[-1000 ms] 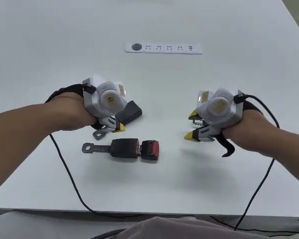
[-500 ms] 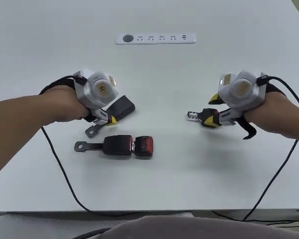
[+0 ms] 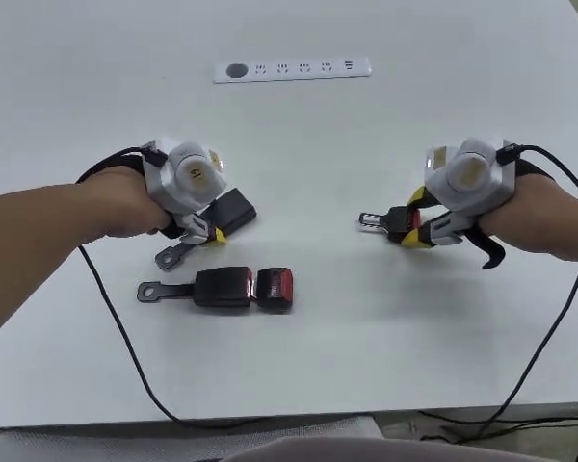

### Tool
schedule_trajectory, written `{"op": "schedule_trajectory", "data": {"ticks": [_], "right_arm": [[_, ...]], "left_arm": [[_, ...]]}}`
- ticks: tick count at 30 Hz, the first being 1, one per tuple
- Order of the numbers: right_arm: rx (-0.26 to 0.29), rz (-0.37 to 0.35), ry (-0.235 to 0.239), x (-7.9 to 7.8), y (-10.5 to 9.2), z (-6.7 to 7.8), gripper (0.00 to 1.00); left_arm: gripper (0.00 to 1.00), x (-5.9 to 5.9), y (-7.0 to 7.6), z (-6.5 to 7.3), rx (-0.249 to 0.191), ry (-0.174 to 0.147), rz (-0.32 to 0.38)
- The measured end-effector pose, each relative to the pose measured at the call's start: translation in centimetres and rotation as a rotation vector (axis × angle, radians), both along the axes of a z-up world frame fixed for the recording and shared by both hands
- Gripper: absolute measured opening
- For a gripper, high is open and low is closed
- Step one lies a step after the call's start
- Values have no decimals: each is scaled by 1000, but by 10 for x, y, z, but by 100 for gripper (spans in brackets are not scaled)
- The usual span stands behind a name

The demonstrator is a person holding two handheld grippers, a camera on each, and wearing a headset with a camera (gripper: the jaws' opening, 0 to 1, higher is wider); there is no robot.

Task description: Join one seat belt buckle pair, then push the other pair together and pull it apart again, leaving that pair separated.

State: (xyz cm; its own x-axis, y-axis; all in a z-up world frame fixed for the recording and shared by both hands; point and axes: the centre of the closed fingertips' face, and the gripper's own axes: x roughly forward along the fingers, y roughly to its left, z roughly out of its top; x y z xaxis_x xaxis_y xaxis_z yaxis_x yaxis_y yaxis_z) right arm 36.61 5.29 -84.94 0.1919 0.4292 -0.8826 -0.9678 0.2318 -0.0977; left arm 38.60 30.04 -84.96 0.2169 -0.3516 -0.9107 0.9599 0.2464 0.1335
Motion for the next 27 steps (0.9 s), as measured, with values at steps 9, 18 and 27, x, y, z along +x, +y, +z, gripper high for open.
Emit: {"op": "schedule_trajectory", "data": {"ticks": [9, 18, 27], "right_arm": [[-17, 42, 41, 2, -1, -5, 34], [-33, 87, 55, 2, 1, -7, 34], [-39, 127, 63, 2, 2, -8, 34]], "left_arm": [[37, -3, -4, 0, 36, -3, -119], [35, -3, -6, -3, 74, 14, -245], [35, -5, -9, -5, 104, 23, -402]]}}
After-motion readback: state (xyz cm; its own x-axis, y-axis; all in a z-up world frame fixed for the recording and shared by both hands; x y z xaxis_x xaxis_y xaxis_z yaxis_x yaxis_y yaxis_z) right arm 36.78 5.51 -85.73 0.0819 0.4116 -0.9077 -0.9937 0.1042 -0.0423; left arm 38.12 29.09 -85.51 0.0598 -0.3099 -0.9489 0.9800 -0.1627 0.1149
